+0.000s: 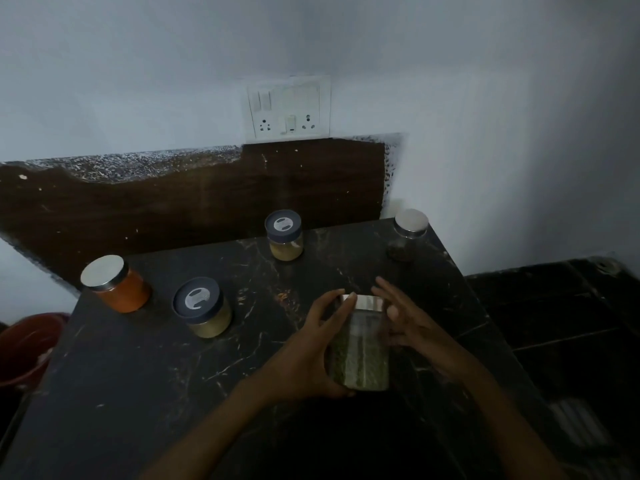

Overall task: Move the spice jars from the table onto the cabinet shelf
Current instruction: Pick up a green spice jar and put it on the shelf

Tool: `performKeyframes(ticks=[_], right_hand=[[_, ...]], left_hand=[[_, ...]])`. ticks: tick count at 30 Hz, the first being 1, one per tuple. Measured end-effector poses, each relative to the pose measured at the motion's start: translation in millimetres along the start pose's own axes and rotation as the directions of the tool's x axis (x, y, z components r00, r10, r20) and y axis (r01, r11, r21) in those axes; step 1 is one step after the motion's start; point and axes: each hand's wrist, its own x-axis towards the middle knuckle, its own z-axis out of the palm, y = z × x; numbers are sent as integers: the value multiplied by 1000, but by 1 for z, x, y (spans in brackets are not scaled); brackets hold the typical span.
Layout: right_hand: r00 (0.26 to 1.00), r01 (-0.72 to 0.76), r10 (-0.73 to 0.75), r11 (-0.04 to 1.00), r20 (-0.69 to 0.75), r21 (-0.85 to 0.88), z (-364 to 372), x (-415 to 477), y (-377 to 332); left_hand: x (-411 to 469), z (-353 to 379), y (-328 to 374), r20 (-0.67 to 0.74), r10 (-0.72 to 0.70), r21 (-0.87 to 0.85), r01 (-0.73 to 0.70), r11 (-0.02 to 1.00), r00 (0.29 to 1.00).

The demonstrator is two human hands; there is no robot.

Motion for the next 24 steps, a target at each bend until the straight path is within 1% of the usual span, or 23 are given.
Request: performKeyframes(ticks=[1, 2, 3, 4, 6, 7, 9, 11, 13, 15, 18, 19, 20, 21, 23, 24], right_hand=[[999, 6, -6, 1000, 33, -25, 1, -3, 0], [998, 18, -12, 995, 59, -99, 3, -8, -2], [997, 35, -19, 975, 75, -221, 6, -12, -4], [997, 51, -25, 935, 79, -352, 11, -16, -6], [997, 70, -35, 832, 74, -550, 23, -21, -9], [997, 76, -38, 782, 74, -619, 29, -21, -9], [997, 72, -50, 713, 52, -698, 38, -20, -10], [998, 53, -55, 683, 21, -728, 43, -17, -12], [999, 37, -52, 687, 2, -726, 46, -14, -14], [1000, 20, -31, 682, -2, -732, 51, -9, -19], [998, -69, 30, 601, -63, -796, 62, -2, -24], [998, -60, 11, 582, -65, -811, 63, -1, -23], [999, -31, -9, 582, -44, -813, 63, -1, -22], [1000, -3, 6, 600, 1, -800, 62, -4, -24], [995, 53, 32, 665, 99, -745, 56, -11, -29], [993, 53, 43, 688, 114, -724, 52, -13, -31]], left_hand=[[-2, -2, -2, -3, -6, -10, 6, 1000, 1000], [-3, -4, -5, -7, -12, -13, 11, 1000, 1000], [-4, -6, -6, -12, -15, -10, 15, 1000, 1000], [-5, -8, -7, -13, -18, -4, 18, 1000, 1000], [-7, -12, -8, -5, -19, 9, 19, 1000, 1000], [-7, -14, -8, 1, -20, 15, 20, 1000, 1000], [-9, -16, -8, 6, -22, 17, 22, 1000, 1000], [-10, -18, -10, 9, -36, -2, 36, 999, 999], [-12, -20, -11, 26, -61, -10, 61, 998, 998], [-14, -22, -10, 60, -74, 24, 73, 997, 995], [-14, -23, -6, 107, -57, 66, 50, 997, 993], [-14, -24, -6, 113, -52, 62, 45, 997, 992], [-14, -25, -7, 108, -49, 42, 45, 998, 993], [-16, -26, -8, 97, -52, 7, 51, 999, 994], [-19, -28, -11, 80, -75, -75, 81, 994, 994], [-22, -30, -12, 77, -89, -105, 97, 990, 993]])
